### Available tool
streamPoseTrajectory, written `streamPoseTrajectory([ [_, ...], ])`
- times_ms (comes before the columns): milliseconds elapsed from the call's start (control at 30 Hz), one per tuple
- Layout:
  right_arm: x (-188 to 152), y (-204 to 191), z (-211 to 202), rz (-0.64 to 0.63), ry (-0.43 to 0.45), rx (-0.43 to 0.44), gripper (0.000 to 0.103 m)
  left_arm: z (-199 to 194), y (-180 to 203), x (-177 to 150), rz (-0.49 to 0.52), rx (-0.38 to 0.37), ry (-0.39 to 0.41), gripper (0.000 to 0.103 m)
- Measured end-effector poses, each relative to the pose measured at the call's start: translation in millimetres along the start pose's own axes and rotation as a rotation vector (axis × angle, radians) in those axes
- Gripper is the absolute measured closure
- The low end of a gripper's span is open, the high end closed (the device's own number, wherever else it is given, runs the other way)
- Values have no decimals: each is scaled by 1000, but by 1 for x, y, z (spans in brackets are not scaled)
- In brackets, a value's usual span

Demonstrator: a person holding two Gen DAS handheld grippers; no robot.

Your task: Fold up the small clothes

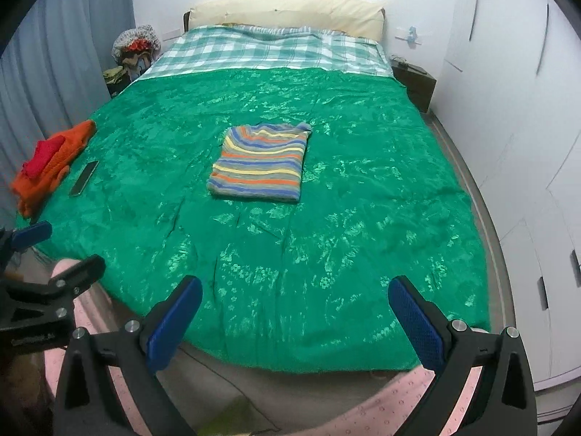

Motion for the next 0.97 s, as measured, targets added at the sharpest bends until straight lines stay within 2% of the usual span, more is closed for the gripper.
streamPoseTrajectory([
  [133, -1, -8, -19, -29, 36, -8, 2, -8, -3, -4, -29, -8, 11, 1],
  [233, -2, -13, -24, -38, 47, -11, 2, -9, -2, -4, -27, 14, 24, 1],
  [600, 0, -5, -28, -23, 64, -50, 2, -6, 2, 4, -13, 41, 48, 1],
  [967, -1, 0, -22, -16, 58, -49, 2, -13, 7, 3, 1, 62, 78, 1],
])
Point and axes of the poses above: each gripper's, at about its wrist camera, not at the fingertips, and z roughly the way its jaws point, y to its right, x to its top, the point moved 2 cm from there along z, roughly the way its jaws point, and after that the axes turned 1 degree about -z, right-handed, at the moved point
